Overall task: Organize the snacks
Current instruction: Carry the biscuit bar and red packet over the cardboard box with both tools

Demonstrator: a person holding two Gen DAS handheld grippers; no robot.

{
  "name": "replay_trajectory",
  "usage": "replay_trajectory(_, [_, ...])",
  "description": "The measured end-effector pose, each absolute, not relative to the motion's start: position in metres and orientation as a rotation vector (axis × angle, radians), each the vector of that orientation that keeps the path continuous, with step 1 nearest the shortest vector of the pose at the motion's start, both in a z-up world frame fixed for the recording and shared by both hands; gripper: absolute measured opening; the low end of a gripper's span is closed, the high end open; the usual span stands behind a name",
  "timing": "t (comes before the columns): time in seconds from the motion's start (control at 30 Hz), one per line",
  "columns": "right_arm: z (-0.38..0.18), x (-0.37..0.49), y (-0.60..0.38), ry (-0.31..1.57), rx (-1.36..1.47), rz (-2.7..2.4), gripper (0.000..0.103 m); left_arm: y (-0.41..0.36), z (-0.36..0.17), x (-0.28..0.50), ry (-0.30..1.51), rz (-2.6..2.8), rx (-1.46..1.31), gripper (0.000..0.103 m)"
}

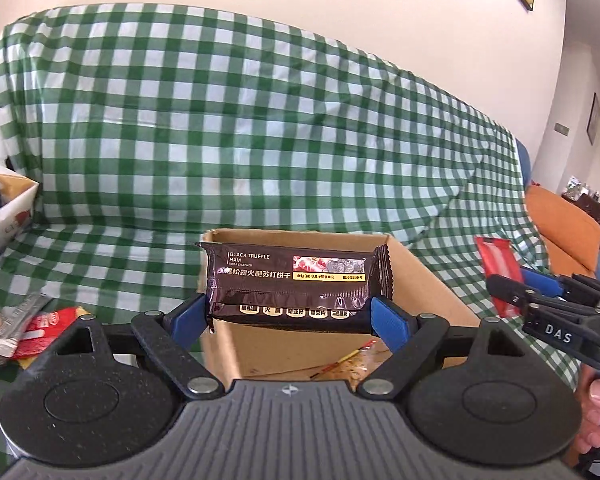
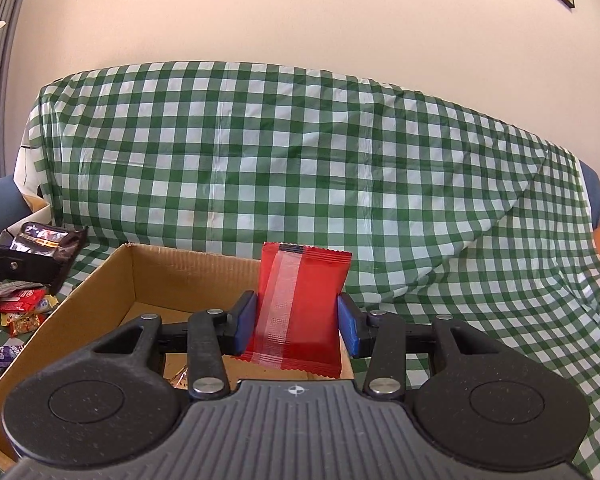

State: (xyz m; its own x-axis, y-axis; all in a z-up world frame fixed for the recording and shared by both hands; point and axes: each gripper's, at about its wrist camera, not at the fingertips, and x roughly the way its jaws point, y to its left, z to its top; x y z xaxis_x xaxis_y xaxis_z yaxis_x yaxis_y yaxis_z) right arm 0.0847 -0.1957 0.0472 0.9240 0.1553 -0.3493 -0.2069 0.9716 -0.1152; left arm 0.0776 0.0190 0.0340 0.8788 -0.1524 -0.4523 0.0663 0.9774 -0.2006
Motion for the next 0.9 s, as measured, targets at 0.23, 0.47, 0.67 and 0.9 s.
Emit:
replay_trajectory(0.23, [0.048, 0.085, -0.195, 0.343, -0.174, 0.186, 0.045, 0.005, 0.032, 0.079, 0.486, -0.151, -0.167, 0.090])
replay_trajectory(0.47, [0.049, 0.084, -0.194, 0.340, -0.180, 0.175, 0.045, -0.003, 0.032, 0.076, 0.473, -0.183, -0.151, 0.090])
replay_trajectory(0.67, [0.049, 0.083, -0.193, 0.339, -0.189, 0.177, 0.045, -0.004, 0.032, 0.075, 0.462, -0.197, -0.148, 0.090])
replay_trajectory(0.9, [0.050, 0.084, -0.193, 0.338, -0.196, 0.178, 0.045, -0.009, 0.033, 0.072, 0.456, -0.217, -0.144, 0.090])
